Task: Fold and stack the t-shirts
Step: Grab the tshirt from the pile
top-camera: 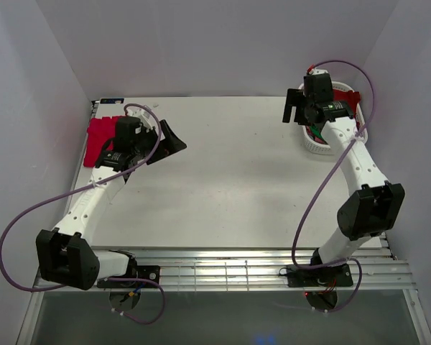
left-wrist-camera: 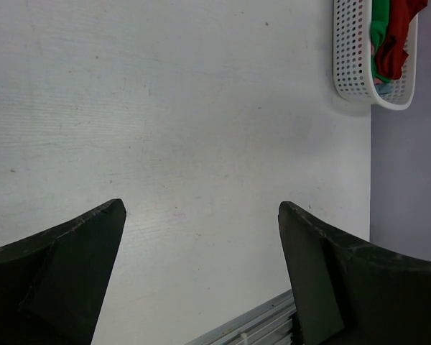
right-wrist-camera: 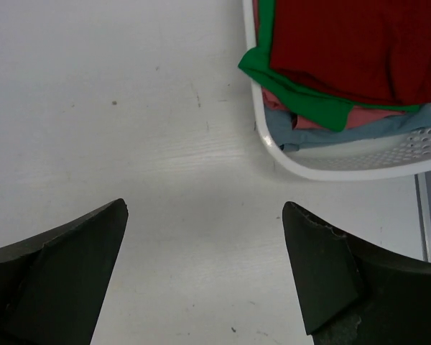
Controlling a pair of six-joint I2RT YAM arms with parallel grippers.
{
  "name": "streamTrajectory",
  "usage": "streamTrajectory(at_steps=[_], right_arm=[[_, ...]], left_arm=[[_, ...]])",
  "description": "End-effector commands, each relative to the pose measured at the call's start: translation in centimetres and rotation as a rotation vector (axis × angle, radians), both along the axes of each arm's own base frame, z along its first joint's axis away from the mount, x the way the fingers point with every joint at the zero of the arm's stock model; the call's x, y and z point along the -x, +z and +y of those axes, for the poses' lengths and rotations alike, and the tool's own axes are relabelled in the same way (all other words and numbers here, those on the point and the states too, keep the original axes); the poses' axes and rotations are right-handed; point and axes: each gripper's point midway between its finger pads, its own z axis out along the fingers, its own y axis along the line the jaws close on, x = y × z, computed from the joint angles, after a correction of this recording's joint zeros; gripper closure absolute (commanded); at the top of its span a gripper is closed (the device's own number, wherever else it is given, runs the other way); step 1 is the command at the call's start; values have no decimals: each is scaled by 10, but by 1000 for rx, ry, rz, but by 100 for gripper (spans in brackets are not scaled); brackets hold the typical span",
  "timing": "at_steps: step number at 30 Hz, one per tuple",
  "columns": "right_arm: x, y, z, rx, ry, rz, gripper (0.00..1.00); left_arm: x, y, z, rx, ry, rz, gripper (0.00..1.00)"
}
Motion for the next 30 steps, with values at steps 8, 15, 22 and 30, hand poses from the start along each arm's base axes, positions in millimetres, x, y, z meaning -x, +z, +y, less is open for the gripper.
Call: streamTrajectory(at_steps=[8,15,22,30], right_arm=[[-100,-15,-71,6,-160,-11,29],[-141,-48,-91,13,-171,12,48],[-155,-78,-105,3,-174,40,49],[-159,-103,-114,-4,-184,75,58]], left_arm=[[19,-23,5,-11,9,52,2],[30,-40,10,-21,32,87,2],[30,-55,12,-36,39,122,2],[26,-62,11,-51,33,137,2]])
